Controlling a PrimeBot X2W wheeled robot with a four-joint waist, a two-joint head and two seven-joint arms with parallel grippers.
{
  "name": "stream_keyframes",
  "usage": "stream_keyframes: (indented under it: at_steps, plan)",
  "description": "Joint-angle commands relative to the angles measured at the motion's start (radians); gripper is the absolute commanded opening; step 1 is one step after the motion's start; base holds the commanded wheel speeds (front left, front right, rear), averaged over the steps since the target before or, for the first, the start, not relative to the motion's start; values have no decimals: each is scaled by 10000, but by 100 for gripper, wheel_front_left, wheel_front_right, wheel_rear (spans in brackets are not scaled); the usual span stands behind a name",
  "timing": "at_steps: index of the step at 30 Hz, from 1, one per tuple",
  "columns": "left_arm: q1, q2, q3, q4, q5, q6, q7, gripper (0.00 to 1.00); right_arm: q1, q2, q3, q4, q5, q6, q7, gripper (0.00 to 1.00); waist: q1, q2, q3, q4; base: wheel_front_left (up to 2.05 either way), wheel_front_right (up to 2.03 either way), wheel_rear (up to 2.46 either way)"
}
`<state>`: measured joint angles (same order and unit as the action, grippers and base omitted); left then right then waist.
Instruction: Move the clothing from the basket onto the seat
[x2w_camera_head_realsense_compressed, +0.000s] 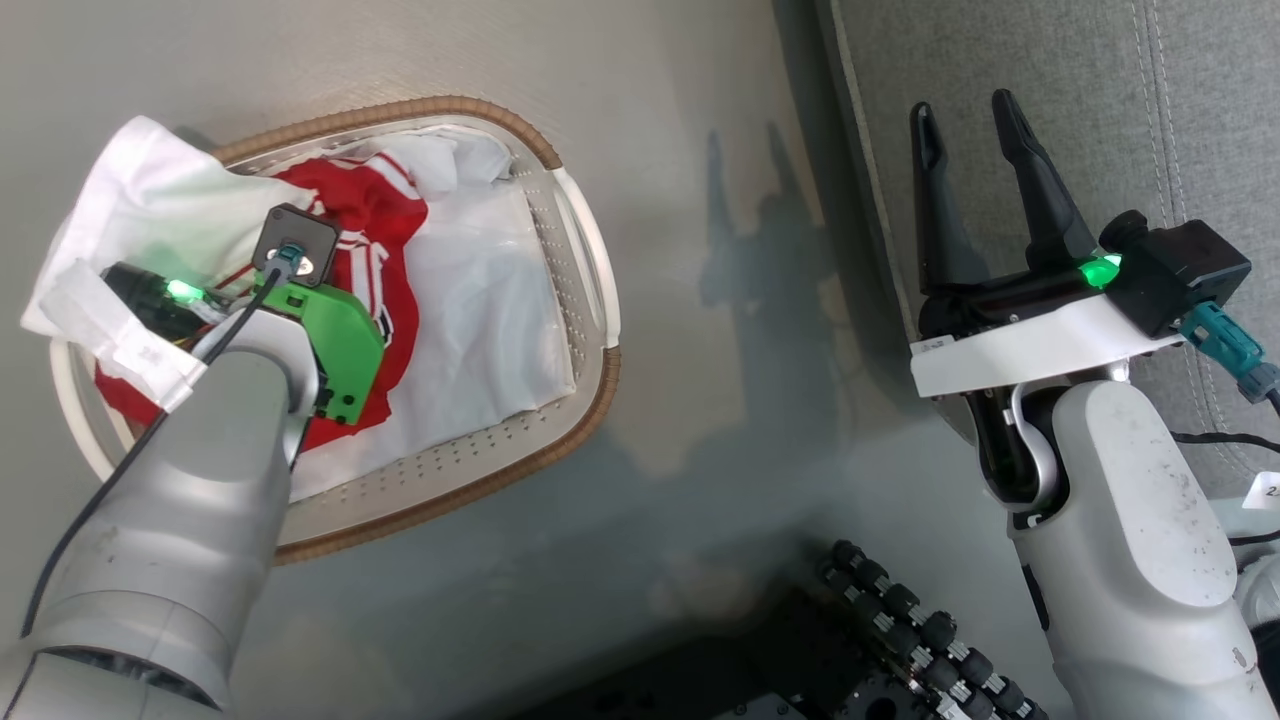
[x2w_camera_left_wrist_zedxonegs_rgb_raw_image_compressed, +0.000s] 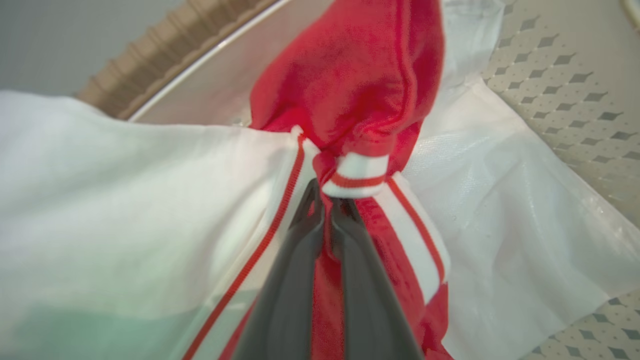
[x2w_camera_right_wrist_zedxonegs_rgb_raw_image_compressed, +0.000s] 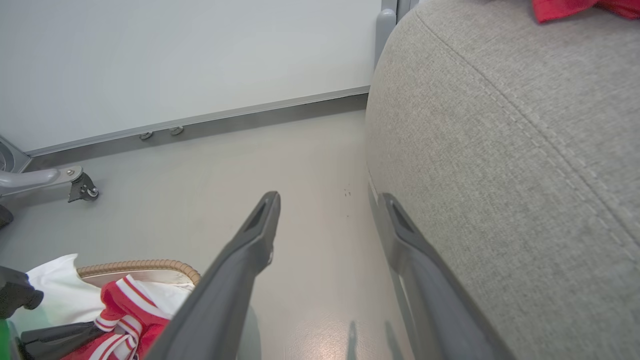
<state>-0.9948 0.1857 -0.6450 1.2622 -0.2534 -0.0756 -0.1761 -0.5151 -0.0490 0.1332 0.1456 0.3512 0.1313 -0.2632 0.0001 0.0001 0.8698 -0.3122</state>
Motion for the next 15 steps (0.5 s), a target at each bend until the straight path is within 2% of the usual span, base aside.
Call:
stream_keyframes:
  at_steps: [1, 7, 15]
  plan:
    - [107, -102, 51, -21, -145, -64, -122, 0, -29, -29, -83, 58, -99, -10, -24, 100, -1, -1, -188, 189, 0, 0, 0]
    - [408, -466, -30, -225, -301, -274, -558, 0, 155, -34, -340, 197, -377, -11, -24, 100, -1, -1, -812, 762, 0, 0, 0]
    - [1139, -711, -131, -1336, -534, -456, -907, 0, 523, -37, -619, 512, -975, -11, -24, 100, -1, -1, -2329, 1605, 0, 0, 0]
